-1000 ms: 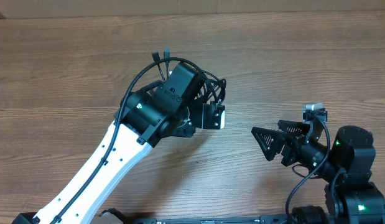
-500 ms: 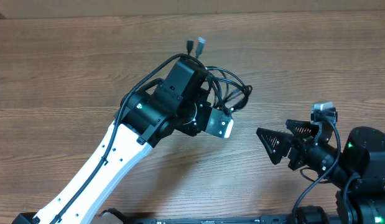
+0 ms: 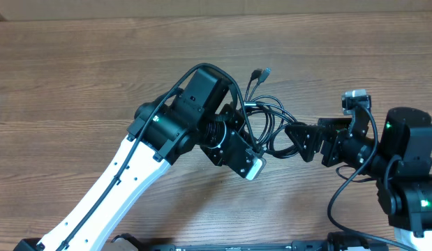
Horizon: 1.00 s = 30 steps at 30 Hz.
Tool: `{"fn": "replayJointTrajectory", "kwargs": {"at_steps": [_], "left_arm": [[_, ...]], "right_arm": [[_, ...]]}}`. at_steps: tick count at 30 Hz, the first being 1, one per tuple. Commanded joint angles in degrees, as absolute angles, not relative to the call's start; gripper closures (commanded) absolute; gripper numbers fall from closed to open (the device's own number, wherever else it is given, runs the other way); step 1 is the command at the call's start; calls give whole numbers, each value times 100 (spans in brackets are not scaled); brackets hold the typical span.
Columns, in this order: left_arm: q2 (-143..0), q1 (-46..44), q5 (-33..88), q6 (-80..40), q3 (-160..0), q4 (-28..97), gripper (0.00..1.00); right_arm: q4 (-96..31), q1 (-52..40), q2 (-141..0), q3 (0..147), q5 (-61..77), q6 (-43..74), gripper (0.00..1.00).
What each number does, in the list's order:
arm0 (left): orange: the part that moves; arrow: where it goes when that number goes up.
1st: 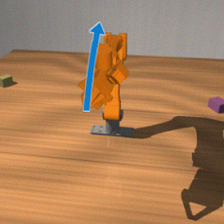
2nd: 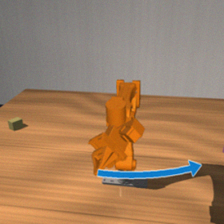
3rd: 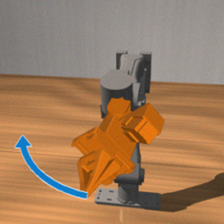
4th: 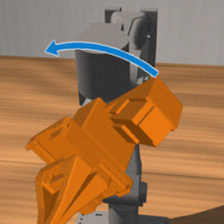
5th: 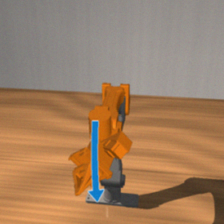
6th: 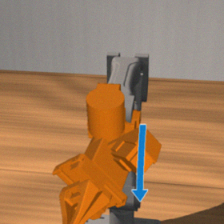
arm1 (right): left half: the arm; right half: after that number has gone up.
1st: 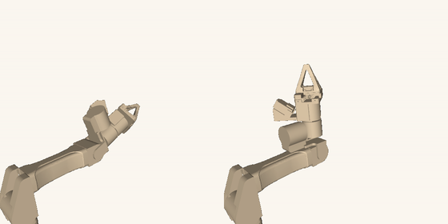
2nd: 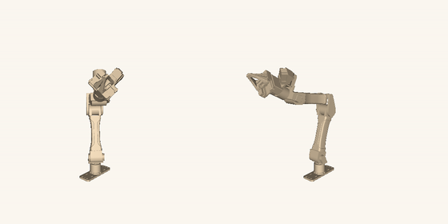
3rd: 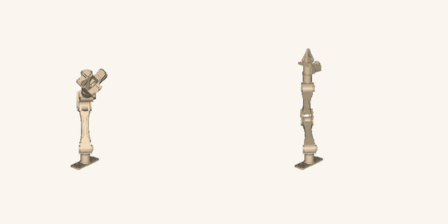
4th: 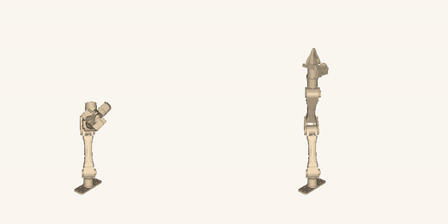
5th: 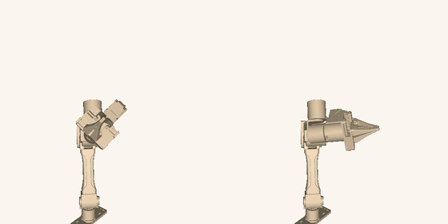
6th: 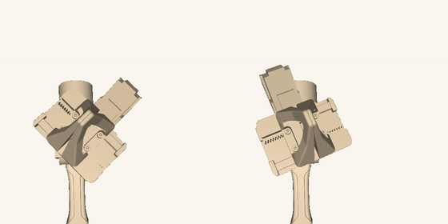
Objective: Untangle cables
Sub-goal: 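Grasp a hanging cable strand with the right gripper near the left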
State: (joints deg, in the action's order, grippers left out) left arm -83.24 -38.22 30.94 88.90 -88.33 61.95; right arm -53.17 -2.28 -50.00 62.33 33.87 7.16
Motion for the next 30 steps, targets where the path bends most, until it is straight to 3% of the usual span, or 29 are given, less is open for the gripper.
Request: {"fn": "replayJointTrajectory", "kwargs": {"at_steps": [1, 11, 15, 17, 21, 26, 30], "left_arm": [[-8184, -3865, 3452, 10678, -8978, 6307, 96], [-8184, -3865, 3454, 10735, -8978, 6318, 96], [-8184, -3865, 3461, 11048, -8978, 6272, 96], [-8184, -3865, 3459, 11063, -8980, 6228, 96], [-8184, -3865, 3426, 11061, -8980, 6117, 96], [-8184, -3865, 3275, 11059, -8980, 6007, 96], [-8184, -3865, 3249, 11054, -8980, 5907, 96]], "right_arm": [[-5301, -217, -5054, 6547, 3417, 543, 0], [-5135, -217, -5127, 6838, 3542, 523, 0], [-5312, -222, -5426, 6838, 4359, 283, 3], [-5489, -222, -5570, 6838, 4379, 266, 8], [-5854, -222, -5800, 6838, 4388, 148, 27], [-6176, -224, -5815, 6838, 4648, -403, 39], [-6375, -222, -5815, 6838, 5015, -825, 67]]}}
